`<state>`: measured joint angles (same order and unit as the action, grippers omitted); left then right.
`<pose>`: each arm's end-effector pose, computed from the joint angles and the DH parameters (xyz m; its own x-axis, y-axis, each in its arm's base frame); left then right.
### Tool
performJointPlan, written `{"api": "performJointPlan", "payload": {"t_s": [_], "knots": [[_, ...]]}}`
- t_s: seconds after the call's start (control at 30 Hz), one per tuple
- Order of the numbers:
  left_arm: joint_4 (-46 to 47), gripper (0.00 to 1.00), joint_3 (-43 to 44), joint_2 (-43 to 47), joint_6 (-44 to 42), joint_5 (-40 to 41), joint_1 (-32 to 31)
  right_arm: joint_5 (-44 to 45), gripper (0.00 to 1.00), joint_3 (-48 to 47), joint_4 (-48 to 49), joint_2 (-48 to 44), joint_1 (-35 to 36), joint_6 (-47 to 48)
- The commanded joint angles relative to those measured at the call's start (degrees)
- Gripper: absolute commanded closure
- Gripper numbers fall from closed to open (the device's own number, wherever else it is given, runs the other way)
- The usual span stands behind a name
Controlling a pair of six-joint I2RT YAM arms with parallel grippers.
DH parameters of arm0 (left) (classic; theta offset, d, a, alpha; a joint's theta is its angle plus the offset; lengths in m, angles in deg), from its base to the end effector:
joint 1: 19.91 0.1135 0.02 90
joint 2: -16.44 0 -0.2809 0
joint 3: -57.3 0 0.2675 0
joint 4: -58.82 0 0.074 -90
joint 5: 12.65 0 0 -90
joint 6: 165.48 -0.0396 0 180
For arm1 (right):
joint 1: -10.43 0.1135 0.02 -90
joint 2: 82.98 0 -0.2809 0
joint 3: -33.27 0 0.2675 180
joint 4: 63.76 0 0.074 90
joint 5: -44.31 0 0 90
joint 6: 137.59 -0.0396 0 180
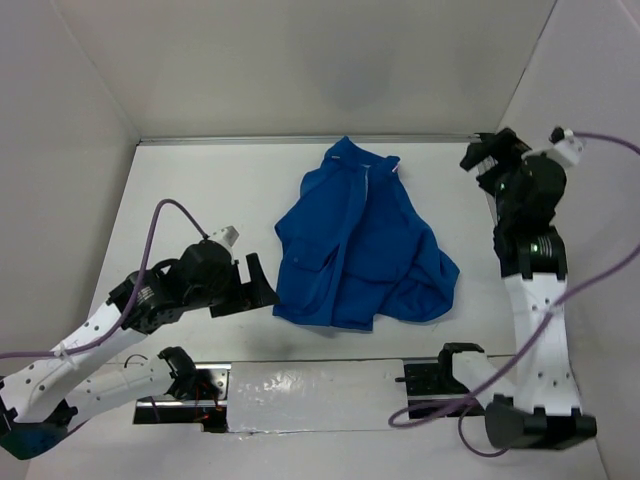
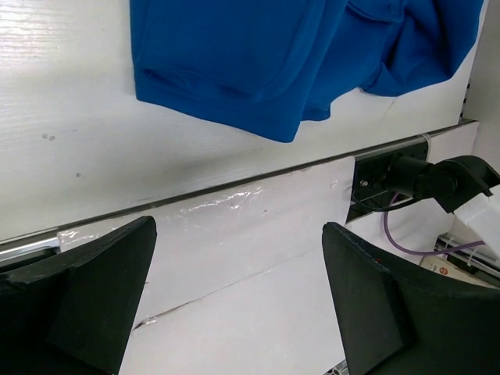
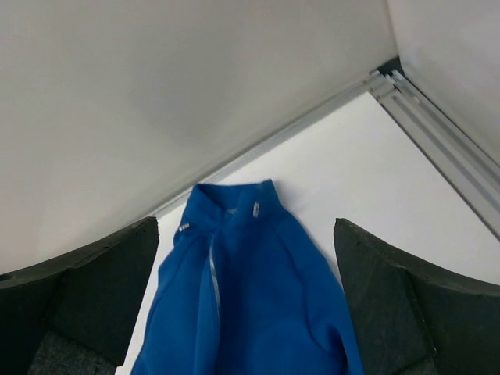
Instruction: Zip up the jacket
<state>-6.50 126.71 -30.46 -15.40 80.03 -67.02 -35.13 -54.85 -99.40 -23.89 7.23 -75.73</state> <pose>0.1092 -0.1149 0.3438 -0.8448 -0.3627 -0.3935 -0.0475 0.7832 -0.6200 0.2210 -0.0196 0.4713 0.0103 0.4638 -0.8859 0.2629 0.8535 0.4499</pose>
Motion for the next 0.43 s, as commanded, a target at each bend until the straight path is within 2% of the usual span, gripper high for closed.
{"api": "performJointPlan", "payload": {"t_s": [0.0, 0.17, 0.4], "knots": [[-3.0, 0.01, 2.2, 0.5, -1.1, 1.4, -0.4, 3.0, 0.00, 6.9, -6.2, -6.3, -0.1, -1.9], [-1.4, 0.01, 1.2, 3.3, -2.4, 0.1, -0.4, 7.0, 0.00, 13.1, -8.7, -16.7, -0.3, -4.2], [-1.9, 0.01, 2.1, 3.4, -3.5, 0.3, -0.4, 7.4, 0.00, 13.5, -11.9, -18.9, -0.3, -5.0]]}}
